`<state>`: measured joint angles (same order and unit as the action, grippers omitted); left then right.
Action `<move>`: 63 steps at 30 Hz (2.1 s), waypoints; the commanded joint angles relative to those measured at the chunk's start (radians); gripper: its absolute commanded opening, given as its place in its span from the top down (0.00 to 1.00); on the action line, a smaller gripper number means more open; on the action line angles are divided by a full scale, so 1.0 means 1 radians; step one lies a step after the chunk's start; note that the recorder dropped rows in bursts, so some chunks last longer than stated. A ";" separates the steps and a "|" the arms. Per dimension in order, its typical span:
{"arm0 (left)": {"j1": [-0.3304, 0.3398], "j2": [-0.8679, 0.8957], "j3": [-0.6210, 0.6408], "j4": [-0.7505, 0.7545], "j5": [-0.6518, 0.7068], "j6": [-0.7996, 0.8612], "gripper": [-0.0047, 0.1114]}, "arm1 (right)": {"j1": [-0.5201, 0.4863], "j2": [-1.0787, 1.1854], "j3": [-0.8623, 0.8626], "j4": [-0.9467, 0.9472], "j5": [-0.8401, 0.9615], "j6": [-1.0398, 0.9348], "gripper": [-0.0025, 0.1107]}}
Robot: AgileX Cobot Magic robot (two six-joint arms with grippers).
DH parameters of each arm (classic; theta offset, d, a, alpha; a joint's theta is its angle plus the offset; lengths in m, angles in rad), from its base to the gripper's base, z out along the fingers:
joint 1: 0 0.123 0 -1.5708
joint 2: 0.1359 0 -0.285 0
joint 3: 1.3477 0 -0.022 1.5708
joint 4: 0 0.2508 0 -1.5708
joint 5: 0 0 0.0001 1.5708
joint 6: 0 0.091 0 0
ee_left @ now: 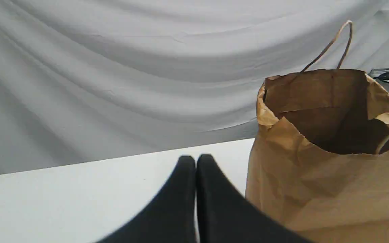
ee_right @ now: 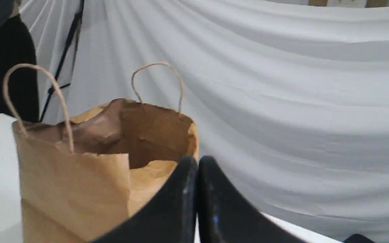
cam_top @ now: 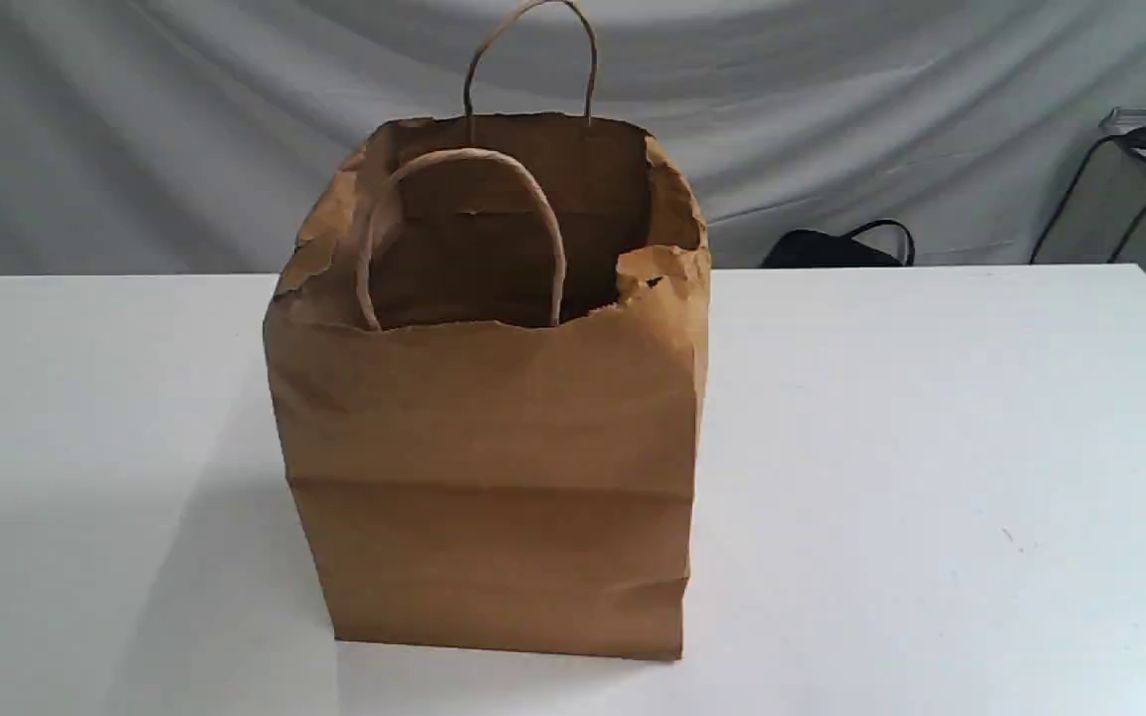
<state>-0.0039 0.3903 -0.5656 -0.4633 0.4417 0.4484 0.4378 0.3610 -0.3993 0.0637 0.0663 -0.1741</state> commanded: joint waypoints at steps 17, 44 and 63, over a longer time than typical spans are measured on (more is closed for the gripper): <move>0.004 -0.006 0.004 -0.006 -0.004 -0.002 0.96 | -0.419 -0.337 0.399 0.006 -0.239 0.127 0.98; 0.004 -0.006 0.004 -0.006 0.003 -0.002 0.96 | -0.451 -0.361 0.399 0.004 0.126 0.076 0.98; 0.004 -0.006 0.004 -0.006 0.003 -0.002 0.96 | -0.451 -0.361 0.399 0.004 0.126 0.076 0.98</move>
<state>-0.0039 0.3903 -0.5656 -0.4633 0.4455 0.4494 -0.0048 0.0034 -0.0037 0.0591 0.1899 -0.1020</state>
